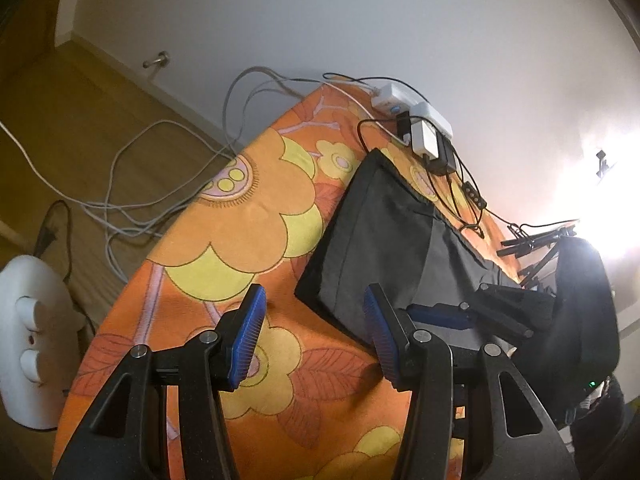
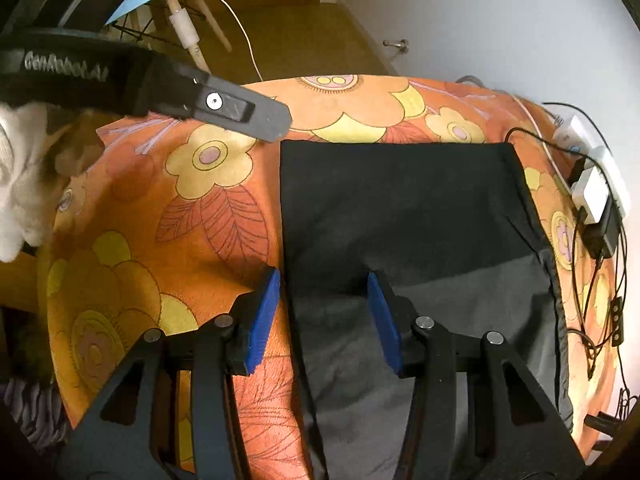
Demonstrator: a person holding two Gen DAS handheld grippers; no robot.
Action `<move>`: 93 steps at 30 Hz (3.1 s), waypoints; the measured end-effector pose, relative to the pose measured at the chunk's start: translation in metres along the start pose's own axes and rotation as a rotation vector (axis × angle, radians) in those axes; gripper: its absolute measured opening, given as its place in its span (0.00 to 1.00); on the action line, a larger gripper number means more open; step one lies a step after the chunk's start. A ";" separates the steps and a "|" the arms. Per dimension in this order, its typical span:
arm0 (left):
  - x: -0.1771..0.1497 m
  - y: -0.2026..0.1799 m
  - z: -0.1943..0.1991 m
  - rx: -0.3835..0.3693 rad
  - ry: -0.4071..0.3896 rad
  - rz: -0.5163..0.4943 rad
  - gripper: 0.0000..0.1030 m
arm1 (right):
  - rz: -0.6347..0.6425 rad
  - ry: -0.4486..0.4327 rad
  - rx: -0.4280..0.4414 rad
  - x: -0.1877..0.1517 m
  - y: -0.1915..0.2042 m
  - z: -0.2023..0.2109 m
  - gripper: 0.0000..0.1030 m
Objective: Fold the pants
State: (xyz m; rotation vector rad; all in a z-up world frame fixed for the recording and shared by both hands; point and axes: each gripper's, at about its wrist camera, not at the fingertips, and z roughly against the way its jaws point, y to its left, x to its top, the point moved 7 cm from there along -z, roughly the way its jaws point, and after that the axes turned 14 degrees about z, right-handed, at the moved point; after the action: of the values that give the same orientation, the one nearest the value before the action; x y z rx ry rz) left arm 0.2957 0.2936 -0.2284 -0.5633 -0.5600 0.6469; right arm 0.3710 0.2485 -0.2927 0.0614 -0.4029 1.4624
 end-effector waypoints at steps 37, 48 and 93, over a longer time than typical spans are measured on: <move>-0.003 -0.037 -0.028 -0.143 -0.054 -0.007 0.07 | -0.300 -0.216 0.070 -0.027 -0.046 0.044 0.37; -0.030 -0.070 -0.020 -0.098 -0.115 -0.240 0.07 | -0.669 -0.143 0.116 0.019 -0.138 0.041 0.46; -0.021 -0.131 0.080 -0.173 -0.234 -0.420 0.06 | -0.620 -0.231 0.006 0.077 -0.138 0.120 0.04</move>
State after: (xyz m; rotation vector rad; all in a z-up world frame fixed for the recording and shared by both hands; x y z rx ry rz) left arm 0.2826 0.2167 -0.0949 -0.5126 -0.9310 0.2665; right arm 0.4820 0.2714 -0.1303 0.3337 -0.5122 0.8447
